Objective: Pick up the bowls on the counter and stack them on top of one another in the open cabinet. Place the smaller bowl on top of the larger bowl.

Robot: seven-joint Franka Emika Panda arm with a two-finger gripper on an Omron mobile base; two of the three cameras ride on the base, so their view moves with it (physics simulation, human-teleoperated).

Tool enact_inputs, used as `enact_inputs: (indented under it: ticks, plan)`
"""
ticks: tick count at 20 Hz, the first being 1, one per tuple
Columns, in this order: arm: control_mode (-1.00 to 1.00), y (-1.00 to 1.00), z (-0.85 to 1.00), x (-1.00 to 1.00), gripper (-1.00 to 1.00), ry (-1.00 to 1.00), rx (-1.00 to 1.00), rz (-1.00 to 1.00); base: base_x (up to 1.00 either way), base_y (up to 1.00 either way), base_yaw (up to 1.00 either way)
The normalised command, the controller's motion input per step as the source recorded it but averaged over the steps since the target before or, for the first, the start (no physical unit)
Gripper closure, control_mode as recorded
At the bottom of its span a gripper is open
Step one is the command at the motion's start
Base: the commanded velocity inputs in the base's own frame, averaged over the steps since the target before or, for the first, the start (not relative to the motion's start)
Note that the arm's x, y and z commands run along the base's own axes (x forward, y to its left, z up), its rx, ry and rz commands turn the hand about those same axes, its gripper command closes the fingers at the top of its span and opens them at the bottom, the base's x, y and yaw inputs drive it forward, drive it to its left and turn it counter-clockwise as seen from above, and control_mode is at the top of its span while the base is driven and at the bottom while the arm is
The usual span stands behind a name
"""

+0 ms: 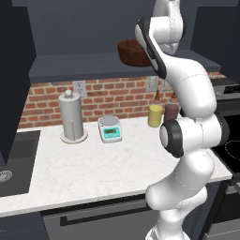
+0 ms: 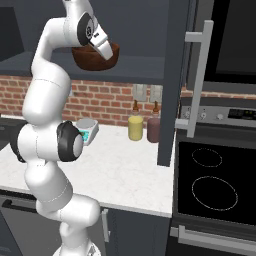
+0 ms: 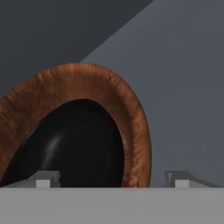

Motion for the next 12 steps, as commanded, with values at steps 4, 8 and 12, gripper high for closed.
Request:
enact_inputs:
  ticks: [4,8,12]
  plan:
    - [-1.0,0.0,0.0,0.01,-1.0,0.0,0.0,0.0,0.0,0.0,0.0]
    - [-1.0,0.0,0.17,0.0,-1.0,-0.06,0.0,0.0,0.0,0.0,0.0]
    - [-1.0,-0.22,0.48,-0.44,-1.0,-0.08,0.05,0.0,0.0,0.0,0.0]
